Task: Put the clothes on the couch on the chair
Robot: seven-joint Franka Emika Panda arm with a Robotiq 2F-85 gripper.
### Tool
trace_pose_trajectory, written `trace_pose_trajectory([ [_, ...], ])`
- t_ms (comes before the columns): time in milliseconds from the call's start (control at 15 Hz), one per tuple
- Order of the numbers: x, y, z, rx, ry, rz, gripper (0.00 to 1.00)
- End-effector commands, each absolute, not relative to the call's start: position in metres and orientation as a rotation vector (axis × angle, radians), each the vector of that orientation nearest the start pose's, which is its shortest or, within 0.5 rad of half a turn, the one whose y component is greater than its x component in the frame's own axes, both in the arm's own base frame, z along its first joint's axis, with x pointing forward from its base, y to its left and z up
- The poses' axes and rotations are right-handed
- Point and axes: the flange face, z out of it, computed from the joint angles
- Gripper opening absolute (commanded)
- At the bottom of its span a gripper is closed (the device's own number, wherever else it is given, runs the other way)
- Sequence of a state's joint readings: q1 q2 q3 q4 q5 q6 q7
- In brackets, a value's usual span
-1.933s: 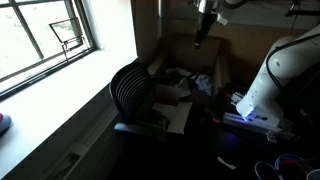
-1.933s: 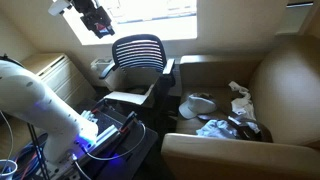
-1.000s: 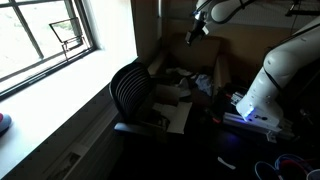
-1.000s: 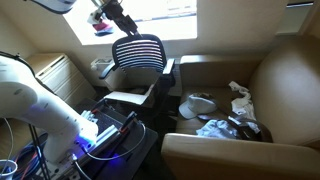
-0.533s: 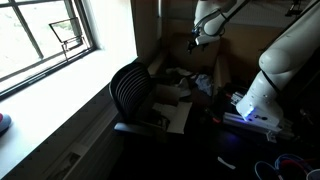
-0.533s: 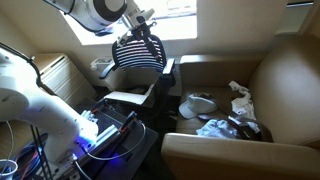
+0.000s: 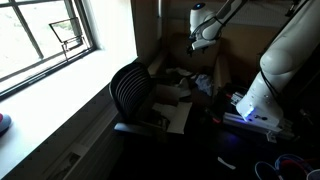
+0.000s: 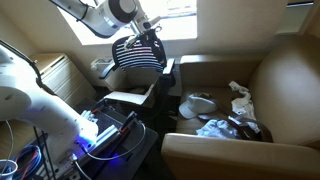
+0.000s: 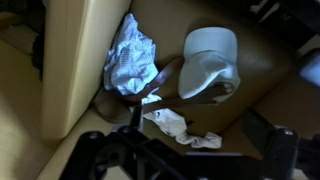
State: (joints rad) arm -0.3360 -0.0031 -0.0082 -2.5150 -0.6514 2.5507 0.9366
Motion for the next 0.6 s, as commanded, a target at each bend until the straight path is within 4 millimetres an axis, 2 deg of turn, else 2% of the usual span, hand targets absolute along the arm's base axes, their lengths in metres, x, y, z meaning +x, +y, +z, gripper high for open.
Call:
trace_pose_trajectory([
  [0, 0.481, -0.187, 0.228, -3.27, 1.487, -0.153, 1.0],
  [133, 0.503, -0.196, 0.205, -3.263, 1.521, -0.103, 1.0],
  [533, 0.544, -0.213, 0.107, -3.187, 1.367, 0.526, 1.0],
])
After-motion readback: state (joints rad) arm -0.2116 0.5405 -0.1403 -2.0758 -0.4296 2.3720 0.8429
